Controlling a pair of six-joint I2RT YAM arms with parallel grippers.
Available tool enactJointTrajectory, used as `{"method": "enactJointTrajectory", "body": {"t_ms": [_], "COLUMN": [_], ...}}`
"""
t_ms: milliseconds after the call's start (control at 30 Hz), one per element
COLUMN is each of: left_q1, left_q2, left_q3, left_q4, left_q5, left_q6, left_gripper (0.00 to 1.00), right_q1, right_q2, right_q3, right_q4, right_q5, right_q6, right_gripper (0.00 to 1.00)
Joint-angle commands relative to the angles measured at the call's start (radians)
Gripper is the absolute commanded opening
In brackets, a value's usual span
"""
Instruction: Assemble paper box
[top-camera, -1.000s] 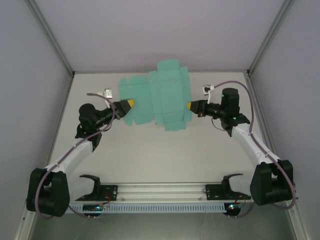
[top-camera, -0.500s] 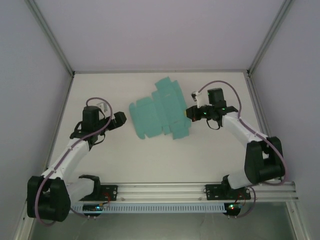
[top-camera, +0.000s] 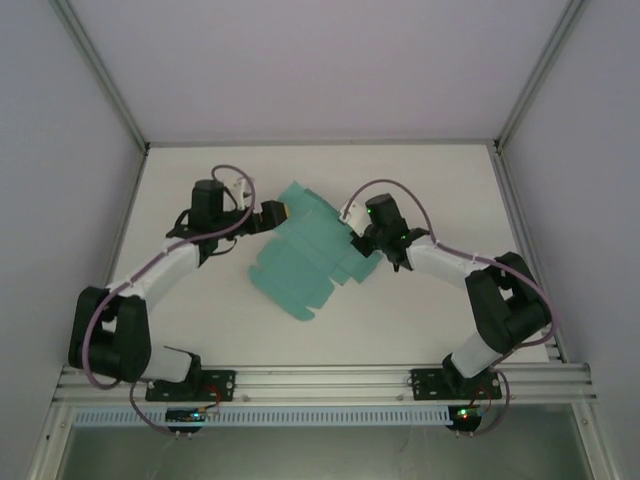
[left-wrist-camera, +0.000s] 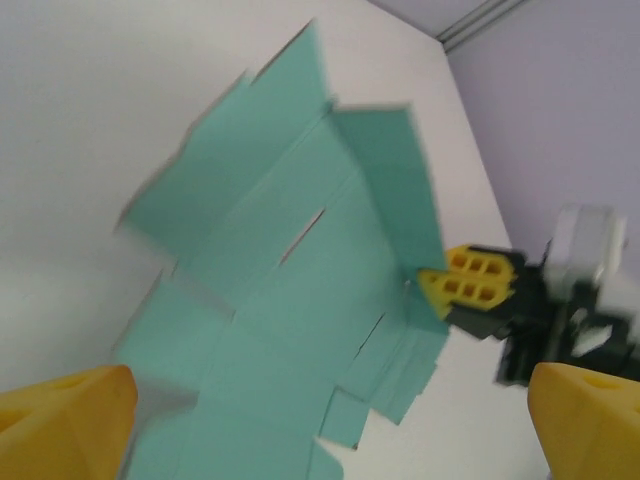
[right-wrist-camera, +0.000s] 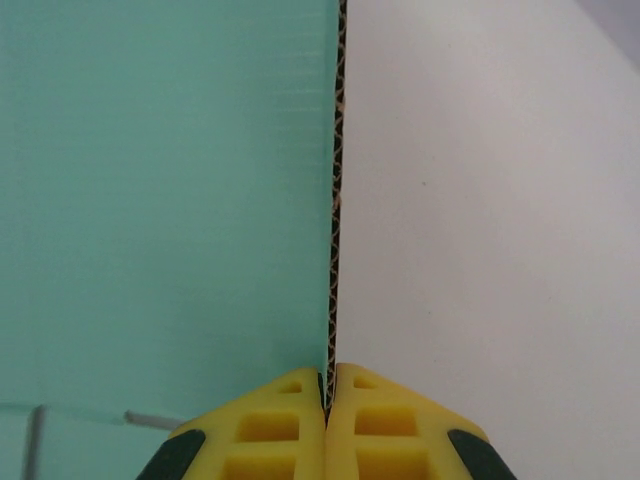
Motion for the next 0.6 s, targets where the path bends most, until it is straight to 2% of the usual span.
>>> {"method": "enactJointTrajectory", "body": {"t_ms": [0,67,133,300,467,567], "left_q1": [-0.004,-0.012,-0.018,-0.052,-0.08,-0.091], "left_q2": [0.033,0.045,0.059,0.148,0.221,0.252], "left_q3": [0.117,0.167,0.202,0.281,0.332,0.349], "left_q4": [-0.068,-0.137,-0.169,-0.22,-0.266,-0.306], "left_q5": [0.01,-0.066,-0.097,-0.059,-0.052,-0.049], "left_q6": [0.042,0.069,0.082,0.098,0.127,0.139], "left_gripper": [1.0,1.0,1.0,0.99,0.83,0.78], "right_q1": [0.054,0.075,0.088,0.115,0.129,0.133], "right_q2": [0.026,0.043,0.055,0.067,0.054,0.053], "right_q3": [-0.038,-0.038,-0.041,-0.023,-0.025,-0.028], "right_q4": [0.15,0.151,0.182,0.209,0.217,0.228], "right_q5": [0.167,0.195,0.235,0.269,0.275,0.291], "right_q6": [-0.263,-0.344,-0.417,-0.479,-0.48,-0.479], "right_gripper": [0.0,0.0,0.0,0.0,0.0,0.0]}}
